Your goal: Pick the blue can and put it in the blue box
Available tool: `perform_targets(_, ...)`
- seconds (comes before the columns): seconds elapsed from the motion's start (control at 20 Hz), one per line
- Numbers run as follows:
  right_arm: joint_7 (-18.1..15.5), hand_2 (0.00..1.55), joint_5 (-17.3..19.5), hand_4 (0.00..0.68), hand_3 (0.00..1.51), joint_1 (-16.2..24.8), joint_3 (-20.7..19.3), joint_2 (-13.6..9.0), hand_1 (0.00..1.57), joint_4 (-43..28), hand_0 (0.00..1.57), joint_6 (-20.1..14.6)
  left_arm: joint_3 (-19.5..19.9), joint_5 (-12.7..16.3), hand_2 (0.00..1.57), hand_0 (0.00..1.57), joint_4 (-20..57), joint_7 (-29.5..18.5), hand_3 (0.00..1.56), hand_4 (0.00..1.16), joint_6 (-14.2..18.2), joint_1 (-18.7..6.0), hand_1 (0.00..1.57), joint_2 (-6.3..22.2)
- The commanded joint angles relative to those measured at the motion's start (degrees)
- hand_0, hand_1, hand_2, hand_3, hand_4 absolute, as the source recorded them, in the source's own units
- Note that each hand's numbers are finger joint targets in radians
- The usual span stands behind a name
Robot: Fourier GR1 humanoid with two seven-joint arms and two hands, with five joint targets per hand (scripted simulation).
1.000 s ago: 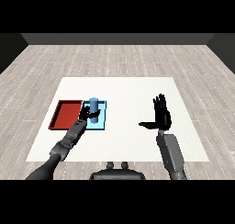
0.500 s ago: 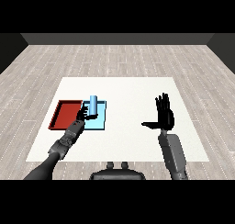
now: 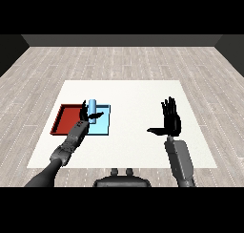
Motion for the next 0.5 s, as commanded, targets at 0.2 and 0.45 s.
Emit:
perform_targets(0.2, 0.43, 0.0, 1.41, 0.0, 0.0, 0.96, 0.8, -1.62, 0.0, 1.25, 0.0, 1.48, 0.56, 3.29, 0.0, 0.0, -19.63, -19.12, 0.0, 0.0, -19.71, 3.21, 0.0, -0.35)
perform_targets(0.45, -2.54, 0.0, 3.59, 0.0, 0.0, 3.05, 2.8, -1.51, 0.0, 4.88, 0.0, 3.77, -1.64, 6.95, 0.0, 0.0, -30.91, -19.45, 0.0, 0.0, -32.79, 13.39, 0.0, -1.8)
